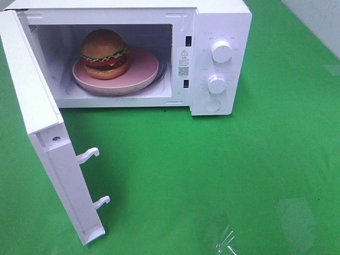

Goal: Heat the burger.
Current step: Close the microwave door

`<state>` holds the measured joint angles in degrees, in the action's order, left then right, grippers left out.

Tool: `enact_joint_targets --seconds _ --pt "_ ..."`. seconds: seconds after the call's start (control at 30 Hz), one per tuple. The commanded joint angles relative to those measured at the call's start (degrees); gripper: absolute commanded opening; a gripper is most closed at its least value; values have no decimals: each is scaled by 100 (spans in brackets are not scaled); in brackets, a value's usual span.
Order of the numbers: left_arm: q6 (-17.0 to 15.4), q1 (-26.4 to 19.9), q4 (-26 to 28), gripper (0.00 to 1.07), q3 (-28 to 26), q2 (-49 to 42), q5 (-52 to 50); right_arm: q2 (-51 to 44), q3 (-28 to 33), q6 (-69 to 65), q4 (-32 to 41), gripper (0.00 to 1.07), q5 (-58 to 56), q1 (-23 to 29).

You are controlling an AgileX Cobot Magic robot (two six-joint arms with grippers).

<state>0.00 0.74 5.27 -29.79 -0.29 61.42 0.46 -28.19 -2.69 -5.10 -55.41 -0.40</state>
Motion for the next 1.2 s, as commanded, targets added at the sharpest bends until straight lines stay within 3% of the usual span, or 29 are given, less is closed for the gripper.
enact_joint_targets --seconds 0.03,1.2 --pt "0 23 29 100 17 -92 -34 -172 11 74 6 76 46 -63" --pt "0 23 40 100 17 -80 -34 -223 11 69 6 76 46 -17"
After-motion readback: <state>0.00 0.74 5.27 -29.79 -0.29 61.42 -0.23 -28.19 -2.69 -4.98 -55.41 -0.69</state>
